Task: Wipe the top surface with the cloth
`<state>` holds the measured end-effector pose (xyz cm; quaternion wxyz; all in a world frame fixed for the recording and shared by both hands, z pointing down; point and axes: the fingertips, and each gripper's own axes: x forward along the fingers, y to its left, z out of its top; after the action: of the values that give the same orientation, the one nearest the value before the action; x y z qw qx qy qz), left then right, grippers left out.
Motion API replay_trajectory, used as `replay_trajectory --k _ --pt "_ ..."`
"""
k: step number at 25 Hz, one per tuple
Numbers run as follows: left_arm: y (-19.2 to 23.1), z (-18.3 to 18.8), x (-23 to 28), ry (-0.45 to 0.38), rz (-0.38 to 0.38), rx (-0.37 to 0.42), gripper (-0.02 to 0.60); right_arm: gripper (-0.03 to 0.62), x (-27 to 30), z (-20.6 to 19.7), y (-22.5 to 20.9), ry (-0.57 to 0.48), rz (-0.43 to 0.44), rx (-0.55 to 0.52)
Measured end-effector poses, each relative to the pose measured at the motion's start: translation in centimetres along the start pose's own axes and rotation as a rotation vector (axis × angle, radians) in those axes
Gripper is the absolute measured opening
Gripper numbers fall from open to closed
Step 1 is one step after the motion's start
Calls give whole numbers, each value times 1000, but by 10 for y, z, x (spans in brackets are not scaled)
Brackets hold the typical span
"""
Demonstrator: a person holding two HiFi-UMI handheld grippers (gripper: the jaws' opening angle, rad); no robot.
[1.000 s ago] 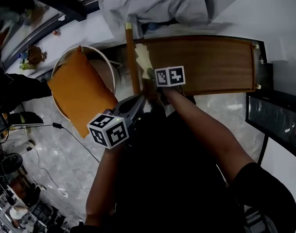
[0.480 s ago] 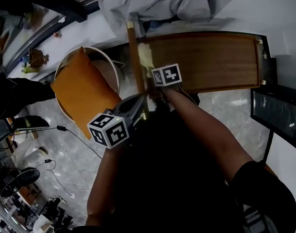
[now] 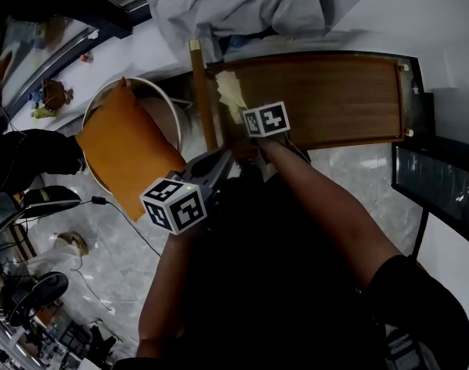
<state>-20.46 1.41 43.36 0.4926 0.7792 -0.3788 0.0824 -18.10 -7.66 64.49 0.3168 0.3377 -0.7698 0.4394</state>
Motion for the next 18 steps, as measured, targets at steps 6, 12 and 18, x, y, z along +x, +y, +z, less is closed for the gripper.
replay_trajectory --k 6,12,18 --pt "-21 4 28 14 -20 -17 11 32 -24 -1 -36 16 -25 14" --pt "-56 0 72 33 -46 -2 11 32 -58 -6 -88 23 -52 16" --pt "-85 -1 113 48 -73 0 11 32 -95 -10 -140 31 -85 10"
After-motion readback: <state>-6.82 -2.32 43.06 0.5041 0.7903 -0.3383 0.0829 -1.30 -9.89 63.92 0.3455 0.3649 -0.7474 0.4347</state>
